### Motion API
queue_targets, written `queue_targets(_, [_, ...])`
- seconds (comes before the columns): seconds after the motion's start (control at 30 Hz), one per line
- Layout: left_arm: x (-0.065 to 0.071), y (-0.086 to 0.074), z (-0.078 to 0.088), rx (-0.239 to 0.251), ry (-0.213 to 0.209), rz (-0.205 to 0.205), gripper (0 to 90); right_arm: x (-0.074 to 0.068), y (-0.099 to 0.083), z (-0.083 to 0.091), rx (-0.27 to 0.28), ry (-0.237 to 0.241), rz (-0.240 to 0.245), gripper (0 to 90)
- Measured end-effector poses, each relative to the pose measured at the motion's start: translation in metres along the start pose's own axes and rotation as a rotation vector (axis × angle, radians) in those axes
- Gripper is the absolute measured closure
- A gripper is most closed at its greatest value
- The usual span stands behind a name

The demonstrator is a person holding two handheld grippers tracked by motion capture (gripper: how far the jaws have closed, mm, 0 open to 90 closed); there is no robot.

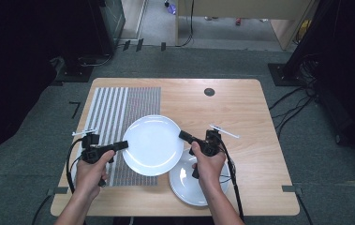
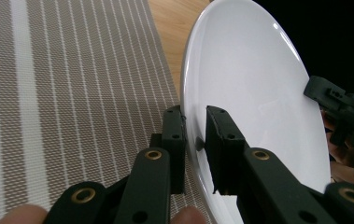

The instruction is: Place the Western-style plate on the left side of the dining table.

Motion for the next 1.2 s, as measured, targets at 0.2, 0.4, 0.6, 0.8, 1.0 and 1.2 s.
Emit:
queue_targets(0.2, [-0.006,0.007,0.009,0.014,0.008,0.002,78.9,-0.009,0.002,-0.012,-0.010,0.000,0.007,88.7])
queue_targets(0.4, [-0.018,0.016,0.019,0.028,0.030,0.013,78.9,-0.019,0.003,-0.031,-0.039,0.005,-0.002,88.6])
queue_targets(0.6, [-0.031,0.023,0.027,0.041,0.050,0.028,78.6,-0.028,0.004,-0.049,-0.059,0.001,0.006,88.5])
queue_targets(0.8, [-0.042,0.033,0.031,0.053,0.074,0.035,78.0,-0.036,0.008,-0.066,-0.062,-0.003,0.010,88.5])
queue_targets(1.0, [-0.053,0.043,0.034,0.063,0.097,0.037,77.7,-0.041,0.011,-0.082,-0.075,-0.003,-0.017,88.5])
queue_targets(1.2, [-0.067,0.048,0.037,0.061,0.109,0.058,77.8,-0.042,0.009,-0.101,-0.108,-0.004,-0.039,88.4])
Point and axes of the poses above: each handheld gripper's, and its own axes: z roughly backward along the jaws, y roughly out of its top, x roughly to its right, the point moved 10 cm from there along -z, roughly forward along the jaws, and after that the axes turned 15 degrees about -y, right-handed, at the moved point
